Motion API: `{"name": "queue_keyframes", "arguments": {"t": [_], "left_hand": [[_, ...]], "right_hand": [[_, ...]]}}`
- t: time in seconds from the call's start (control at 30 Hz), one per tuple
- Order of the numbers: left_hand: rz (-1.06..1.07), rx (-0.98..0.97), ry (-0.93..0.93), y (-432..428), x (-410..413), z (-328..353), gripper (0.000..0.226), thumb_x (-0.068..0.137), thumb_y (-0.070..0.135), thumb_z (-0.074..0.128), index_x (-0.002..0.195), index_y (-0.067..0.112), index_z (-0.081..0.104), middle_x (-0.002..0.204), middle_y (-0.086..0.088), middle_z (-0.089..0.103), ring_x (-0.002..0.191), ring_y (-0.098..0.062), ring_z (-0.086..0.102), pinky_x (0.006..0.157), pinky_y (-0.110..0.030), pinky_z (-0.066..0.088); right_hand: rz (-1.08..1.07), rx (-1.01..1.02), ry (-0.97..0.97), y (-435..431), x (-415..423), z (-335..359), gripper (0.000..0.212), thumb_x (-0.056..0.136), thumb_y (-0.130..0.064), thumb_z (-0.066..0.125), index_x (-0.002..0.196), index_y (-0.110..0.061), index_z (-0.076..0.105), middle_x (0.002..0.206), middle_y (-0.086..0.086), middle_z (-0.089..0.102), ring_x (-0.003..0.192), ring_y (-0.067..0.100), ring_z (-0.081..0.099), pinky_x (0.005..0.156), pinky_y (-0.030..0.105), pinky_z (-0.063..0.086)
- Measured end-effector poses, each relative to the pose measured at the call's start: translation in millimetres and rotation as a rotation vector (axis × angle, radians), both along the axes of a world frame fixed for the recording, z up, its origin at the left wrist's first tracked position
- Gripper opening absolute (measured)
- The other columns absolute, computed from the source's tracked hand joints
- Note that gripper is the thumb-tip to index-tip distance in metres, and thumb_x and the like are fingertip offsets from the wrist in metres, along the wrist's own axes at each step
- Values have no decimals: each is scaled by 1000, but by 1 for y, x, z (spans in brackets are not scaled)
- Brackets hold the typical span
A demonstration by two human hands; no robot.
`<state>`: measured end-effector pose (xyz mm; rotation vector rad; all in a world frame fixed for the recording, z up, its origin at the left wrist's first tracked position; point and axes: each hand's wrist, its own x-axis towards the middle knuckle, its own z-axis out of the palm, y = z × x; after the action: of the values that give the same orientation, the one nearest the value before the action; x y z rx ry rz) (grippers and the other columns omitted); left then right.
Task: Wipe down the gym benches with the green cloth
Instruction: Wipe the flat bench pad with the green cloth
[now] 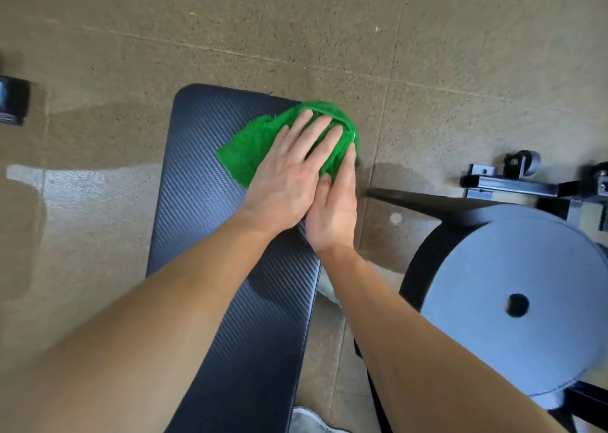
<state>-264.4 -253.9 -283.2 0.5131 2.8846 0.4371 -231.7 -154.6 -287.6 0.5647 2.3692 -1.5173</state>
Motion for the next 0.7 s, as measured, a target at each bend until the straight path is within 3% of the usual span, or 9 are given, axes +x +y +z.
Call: {"name": "queue_keyframes", "arguments": {"t": [0.1,0.2,0.27,0.33,0.4,0.43,0.5,0.6,0.7], "left_hand": [[9,25,39,3,16,7,56,93,14,46,149,13,41,158,-4,33,148,-27,25,119,-41,27],[193,109,128,5,-5,21,41,88,20,56,128,12,59,140,-5,51,125,-26,48,99,-37,48],[273,16,104,7,-27,21,49,87,33,55,132,12,53,141,-8,46,124,-29,45,102,-41,42],[188,-113,16,12,-43,10,57,95,42,41,145,16,42,151,-5,40,140,-30,33,115,-47,25],[93,-146,-22,20,-55,-1,54,101,41,31,150,20,37,156,0,37,148,-25,24,121,-50,15],[67,-149,-26,25,-61,-3,51,103,39,30,149,20,40,156,1,38,149,-24,23,121,-49,14],[32,-147,-31,34,-75,-4,49,103,37,29,145,18,46,154,1,43,148,-24,27,121,-47,16],[-49,-141,-40,38,-75,-2,49,103,34,30,145,18,47,154,2,42,149,-23,23,122,-44,15],[-130,-116,-44,25,-34,5,48,103,29,33,148,17,41,161,3,30,152,-23,11,123,-45,10]], "right_hand": [[36,-11,-19,4,17,8,63,101,-15,38,158,-24,13,161,2,30,143,14,36,114,29,32],[-64,-41,-61,15,5,10,58,95,-25,47,151,-24,29,140,7,56,124,20,54,100,29,42],[-152,-90,-17,24,-14,9,60,91,-36,52,144,-19,31,133,5,56,120,20,55,96,25,41],[-153,-152,-28,30,-37,3,64,96,-41,51,150,-18,24,141,3,46,130,17,46,104,23,33],[-93,-175,-102,29,-57,-6,46,104,-39,37,146,-17,39,130,-3,45,128,17,40,105,20,25],[-116,-218,-138,28,-65,-12,41,106,-39,32,135,-18,52,125,-5,45,127,19,41,108,24,26],[-235,-360,-187,24,-76,-16,41,103,-48,28,120,-28,59,132,-1,49,125,17,49,113,37,34],[-320,-446,-240,20,-63,-15,54,106,-48,23,138,-18,54,137,3,58,124,11,53,112,34,37],[-284,-439,-214,14,-21,-7,51,107,-41,23,147,-20,45,145,1,53,133,8,47,116,31,33]]}}
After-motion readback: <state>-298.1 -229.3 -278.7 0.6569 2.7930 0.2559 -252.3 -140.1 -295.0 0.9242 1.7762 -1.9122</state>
